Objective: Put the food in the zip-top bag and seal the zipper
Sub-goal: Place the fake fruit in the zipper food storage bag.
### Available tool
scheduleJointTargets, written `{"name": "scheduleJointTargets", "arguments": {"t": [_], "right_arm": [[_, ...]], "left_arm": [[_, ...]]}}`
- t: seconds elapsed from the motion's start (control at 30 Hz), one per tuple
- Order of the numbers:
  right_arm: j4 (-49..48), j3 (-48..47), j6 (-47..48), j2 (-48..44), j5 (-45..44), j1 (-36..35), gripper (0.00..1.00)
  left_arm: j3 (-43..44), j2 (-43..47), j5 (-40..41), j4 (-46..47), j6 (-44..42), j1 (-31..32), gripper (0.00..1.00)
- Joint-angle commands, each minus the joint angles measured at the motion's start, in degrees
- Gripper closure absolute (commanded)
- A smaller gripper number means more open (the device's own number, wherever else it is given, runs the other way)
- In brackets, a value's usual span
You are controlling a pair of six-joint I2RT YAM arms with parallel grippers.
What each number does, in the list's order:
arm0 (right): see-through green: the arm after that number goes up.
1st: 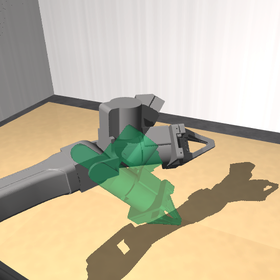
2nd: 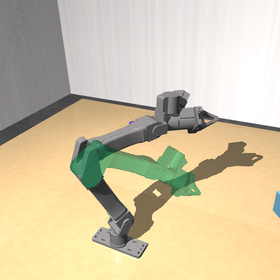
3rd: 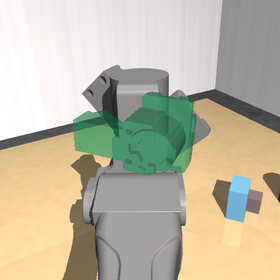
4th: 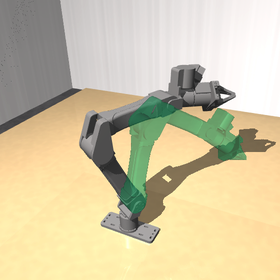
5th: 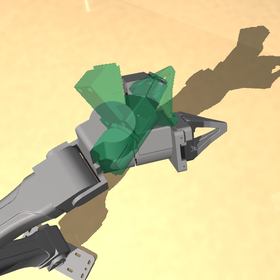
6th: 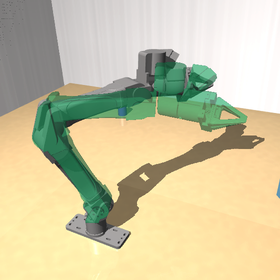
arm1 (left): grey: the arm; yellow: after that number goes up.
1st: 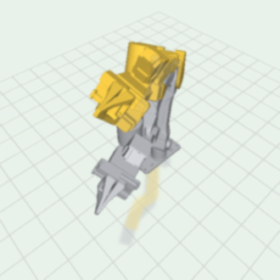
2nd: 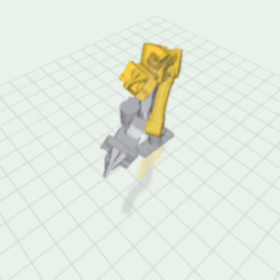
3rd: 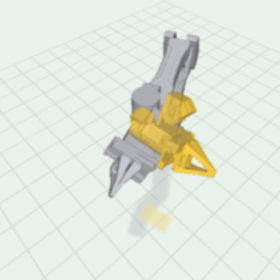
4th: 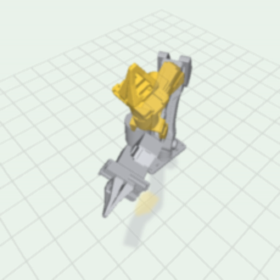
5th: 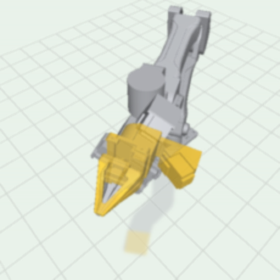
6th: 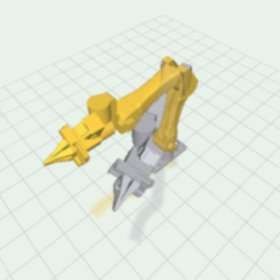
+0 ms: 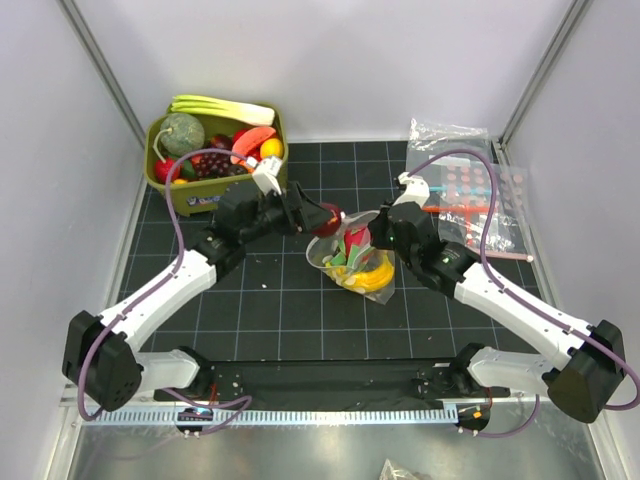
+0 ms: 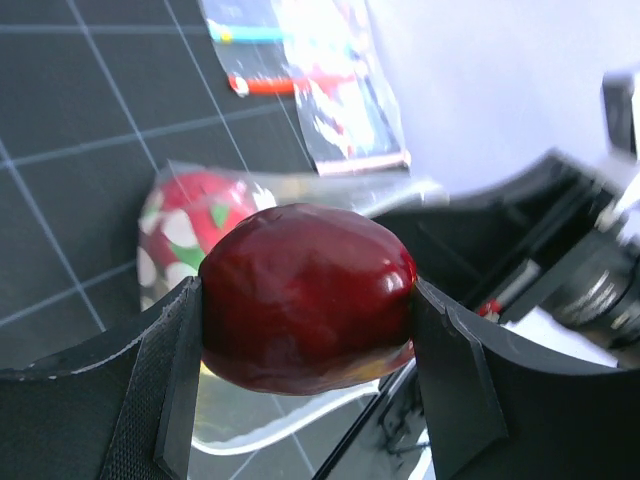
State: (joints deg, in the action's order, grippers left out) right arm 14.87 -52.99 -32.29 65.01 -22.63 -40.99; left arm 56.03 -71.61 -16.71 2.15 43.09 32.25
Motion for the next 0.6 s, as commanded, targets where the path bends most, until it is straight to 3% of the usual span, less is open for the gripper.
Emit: {"name": "scheduleJointTargets", "arguments": {"t": [0.0, 0.27, 0.57], "right_arm": [[-2.8, -1.0, -0.6, -0.7, 0.6, 0.4, 0.99], [-3.6, -1.1, 0.1, -1.7, 5.0, 0.4, 0.99], [-9.2, 2.2, 0.9, -6.1, 10.1, 0.3, 0.99]], "left_arm": [[-1.6, 2.4, 0.9, 6.8, -3.6, 4.2, 0.79], [-3.1, 2.3, 7.3, 2.9, -13.4, 10.7, 0.79], [0.0, -4.7, 12.1, -0.8, -16.5, 11.0, 0.76]]}}
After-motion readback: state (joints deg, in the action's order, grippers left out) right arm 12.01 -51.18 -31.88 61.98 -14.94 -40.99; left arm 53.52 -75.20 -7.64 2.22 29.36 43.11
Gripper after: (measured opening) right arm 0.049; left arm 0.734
